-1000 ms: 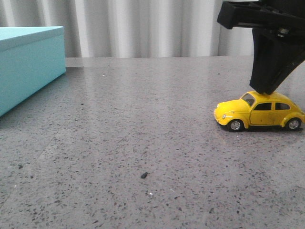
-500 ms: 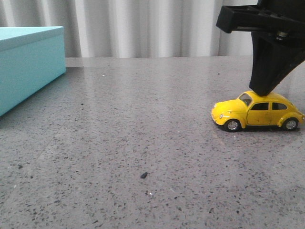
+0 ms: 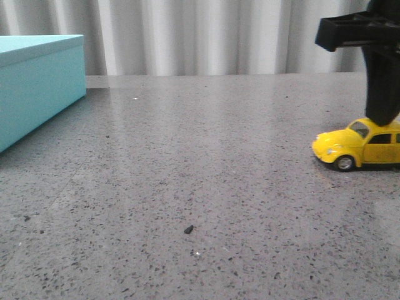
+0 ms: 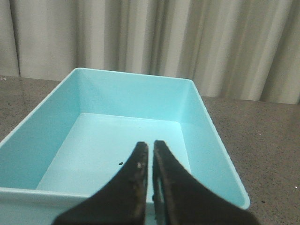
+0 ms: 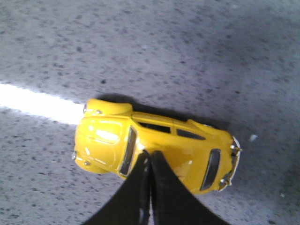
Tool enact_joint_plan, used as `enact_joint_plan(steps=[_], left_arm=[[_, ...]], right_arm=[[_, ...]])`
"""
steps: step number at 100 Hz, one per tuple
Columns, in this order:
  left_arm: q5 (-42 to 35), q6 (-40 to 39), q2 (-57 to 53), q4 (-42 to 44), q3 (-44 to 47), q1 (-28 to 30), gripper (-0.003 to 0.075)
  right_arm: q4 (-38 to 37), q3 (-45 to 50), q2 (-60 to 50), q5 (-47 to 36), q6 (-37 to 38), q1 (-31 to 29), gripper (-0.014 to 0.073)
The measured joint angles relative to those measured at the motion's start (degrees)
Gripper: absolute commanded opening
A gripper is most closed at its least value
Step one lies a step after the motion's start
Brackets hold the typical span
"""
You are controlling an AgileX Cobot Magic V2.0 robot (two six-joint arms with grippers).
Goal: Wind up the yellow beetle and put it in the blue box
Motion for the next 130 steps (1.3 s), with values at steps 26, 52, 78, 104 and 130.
enact_joint_plan(steps=[26, 52, 78, 104, 130], left_arm=[[0.00, 0.00, 0.00, 0.00, 0.00, 0.00, -0.0021], [0.00, 0.00, 0.00, 0.00, -0.08, 0.00, -0.0021], [0.00, 0.00, 0.00, 0.00, -0.08, 0.00, -0.0021], [0.00, 0.00, 0.00, 0.00, -0.08, 0.00, -0.0021], [0.00, 0.00, 0.00, 0.00, -0.08, 0.00, -0.0021]], right_arm=[[-0.67, 3.17, -1.22, 0.13, 0.27, -5.79, -0.0041], [-1.32, 3.91, -1.92, 0.04, 0.27, -9.48, -0.0041], [-5.87, 4.00, -1.96, 0.60, 2.06, -9.55, -0.0041], [-6.34, 4.25, -3.56, 0.05, 2.18, -9.55, -0.0041], [-4.20, 0.51, -12.34, -0.82, 2.18, -9.77, -0.0041]])
